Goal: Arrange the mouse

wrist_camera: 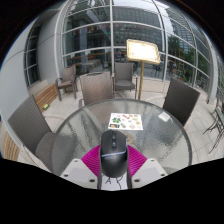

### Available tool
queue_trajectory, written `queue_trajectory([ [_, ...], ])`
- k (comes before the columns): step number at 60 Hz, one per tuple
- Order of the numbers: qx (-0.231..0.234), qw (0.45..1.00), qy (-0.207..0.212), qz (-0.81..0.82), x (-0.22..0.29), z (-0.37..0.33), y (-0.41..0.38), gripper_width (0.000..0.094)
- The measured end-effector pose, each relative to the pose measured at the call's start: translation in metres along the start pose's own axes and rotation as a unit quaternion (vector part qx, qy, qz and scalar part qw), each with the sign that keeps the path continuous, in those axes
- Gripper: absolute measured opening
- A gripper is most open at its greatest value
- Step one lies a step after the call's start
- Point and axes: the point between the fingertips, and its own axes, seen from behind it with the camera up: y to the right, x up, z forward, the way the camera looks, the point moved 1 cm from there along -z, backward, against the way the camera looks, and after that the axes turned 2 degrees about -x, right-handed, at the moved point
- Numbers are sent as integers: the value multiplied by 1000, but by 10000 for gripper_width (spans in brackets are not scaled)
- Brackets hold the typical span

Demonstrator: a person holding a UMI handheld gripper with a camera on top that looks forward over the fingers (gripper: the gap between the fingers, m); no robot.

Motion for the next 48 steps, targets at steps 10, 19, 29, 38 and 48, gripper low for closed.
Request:
queue_trajectory([
  [10, -18, 996, -86, 10, -104, 48, -20, 337],
  [19, -45, 990, -130, 8, -175, 77, -15, 338],
  [29, -49, 991, -126, 24, -195, 91, -13, 338],
  [38, -44, 992, -120, 22, -197, 92, -13, 446],
  [48, -36, 990, -129, 34, -183, 74, -9, 798],
])
